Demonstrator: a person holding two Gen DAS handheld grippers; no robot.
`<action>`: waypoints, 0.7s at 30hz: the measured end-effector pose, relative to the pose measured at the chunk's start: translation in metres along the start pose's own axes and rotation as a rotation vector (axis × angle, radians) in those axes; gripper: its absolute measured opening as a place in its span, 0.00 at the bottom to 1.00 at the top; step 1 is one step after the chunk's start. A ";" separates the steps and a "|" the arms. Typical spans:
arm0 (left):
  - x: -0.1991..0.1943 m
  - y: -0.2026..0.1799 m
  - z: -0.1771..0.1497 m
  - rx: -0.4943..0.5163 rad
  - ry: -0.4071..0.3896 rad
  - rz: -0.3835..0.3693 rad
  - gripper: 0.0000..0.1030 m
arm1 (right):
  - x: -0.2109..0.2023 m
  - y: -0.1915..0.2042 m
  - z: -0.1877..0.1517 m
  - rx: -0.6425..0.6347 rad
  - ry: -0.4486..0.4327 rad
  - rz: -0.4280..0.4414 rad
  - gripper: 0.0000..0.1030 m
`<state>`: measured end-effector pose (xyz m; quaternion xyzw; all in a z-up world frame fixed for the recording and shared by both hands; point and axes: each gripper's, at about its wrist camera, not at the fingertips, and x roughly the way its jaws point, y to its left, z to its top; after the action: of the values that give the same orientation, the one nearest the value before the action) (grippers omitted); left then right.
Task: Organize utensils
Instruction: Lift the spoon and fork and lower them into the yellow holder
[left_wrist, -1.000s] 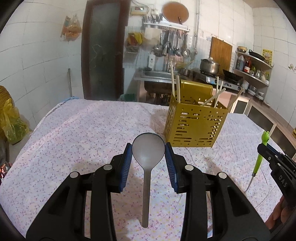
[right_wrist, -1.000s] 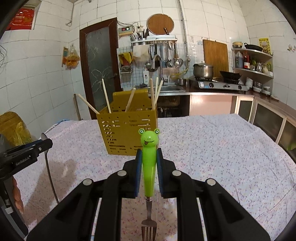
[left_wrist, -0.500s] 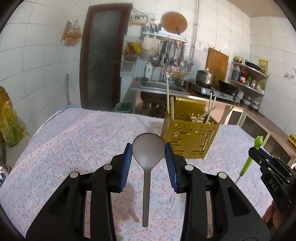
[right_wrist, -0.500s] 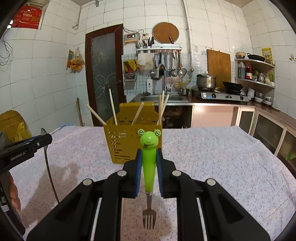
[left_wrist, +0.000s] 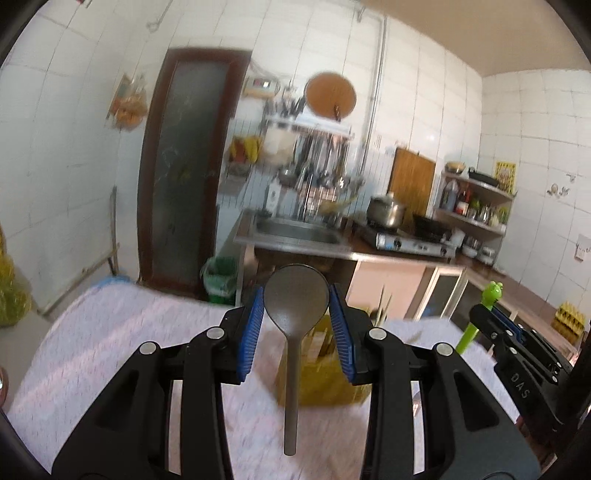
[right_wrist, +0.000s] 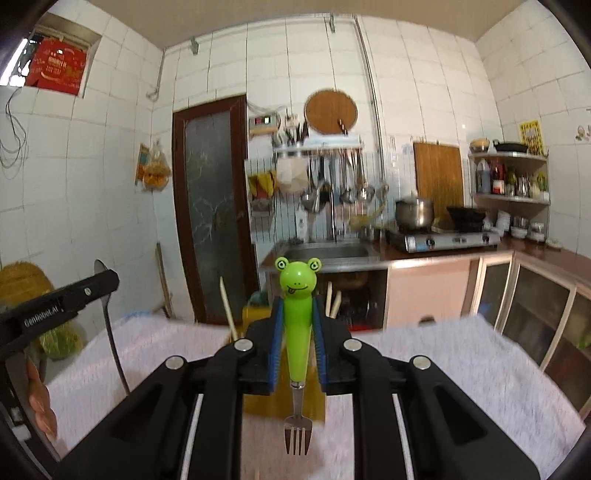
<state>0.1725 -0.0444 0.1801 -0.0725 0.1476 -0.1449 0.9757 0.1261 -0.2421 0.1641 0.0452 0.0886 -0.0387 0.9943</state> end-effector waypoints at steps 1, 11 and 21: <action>0.004 -0.006 0.008 0.006 -0.019 -0.001 0.34 | 0.005 0.000 0.007 0.001 -0.007 0.000 0.15; 0.092 -0.045 0.049 0.033 -0.114 -0.029 0.34 | 0.084 -0.001 0.042 -0.009 -0.075 -0.041 0.15; 0.165 -0.029 -0.011 0.036 0.008 -0.011 0.34 | 0.129 -0.017 -0.015 0.027 0.044 0.002 0.15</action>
<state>0.3121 -0.1235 0.1311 -0.0552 0.1484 -0.1531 0.9754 0.2490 -0.2662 0.1251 0.0594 0.1098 -0.0380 0.9915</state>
